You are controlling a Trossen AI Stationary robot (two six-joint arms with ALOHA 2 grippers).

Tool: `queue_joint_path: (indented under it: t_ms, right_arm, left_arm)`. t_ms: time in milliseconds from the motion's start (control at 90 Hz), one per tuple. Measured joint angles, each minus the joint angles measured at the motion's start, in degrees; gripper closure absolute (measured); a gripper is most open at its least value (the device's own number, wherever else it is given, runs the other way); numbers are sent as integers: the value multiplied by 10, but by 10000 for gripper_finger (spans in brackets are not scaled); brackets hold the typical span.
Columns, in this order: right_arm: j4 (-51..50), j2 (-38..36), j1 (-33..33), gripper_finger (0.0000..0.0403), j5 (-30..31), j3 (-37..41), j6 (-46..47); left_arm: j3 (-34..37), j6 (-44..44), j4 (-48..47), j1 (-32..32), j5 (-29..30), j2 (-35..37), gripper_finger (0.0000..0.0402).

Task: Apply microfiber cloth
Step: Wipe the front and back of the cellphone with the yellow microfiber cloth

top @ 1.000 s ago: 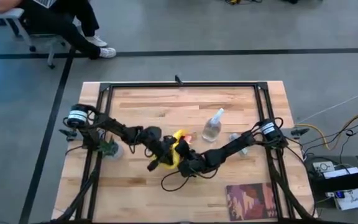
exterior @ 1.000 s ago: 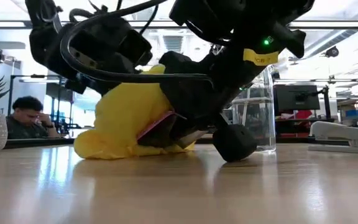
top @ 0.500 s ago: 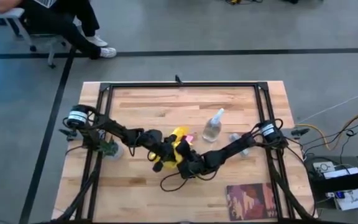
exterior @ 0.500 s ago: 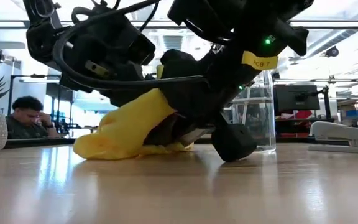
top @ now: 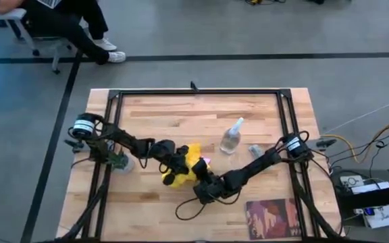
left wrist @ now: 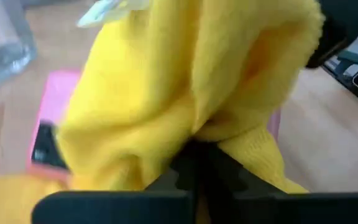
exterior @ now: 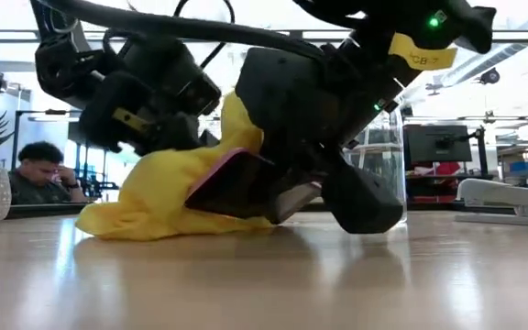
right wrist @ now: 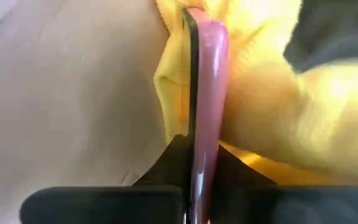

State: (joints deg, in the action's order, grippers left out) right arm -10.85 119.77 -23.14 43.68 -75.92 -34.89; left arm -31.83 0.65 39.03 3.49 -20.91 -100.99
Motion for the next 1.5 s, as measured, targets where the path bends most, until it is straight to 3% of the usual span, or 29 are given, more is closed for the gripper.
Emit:
queue_joint_path:
  t_ms: [244,367,578,900,1178,1500]
  right_arm:
    - [34,-11,-9,399,-29,-30,20]
    - [44,-11,-10,400,-28,-37,-9]
    - [62,-12,-5,400,-48,-47,-20]
    - [82,-5,7,400,-133,-43,32]
    - [65,-7,11,400,-133,-43,66]
    - [51,-35,11,400,-74,-44,79]
  left_arm:
    - [37,-36,10,-31,40,7,401]
    - [35,-51,60,-49,18,1,401]
    - [6,-79,60,-49,-15,-2,401]
    - [-21,-81,91,-47,-92,-1,401]
    - [-16,-77,73,-50,-90,2,401]
    - [4,-48,-65,-50,-85,26,401]
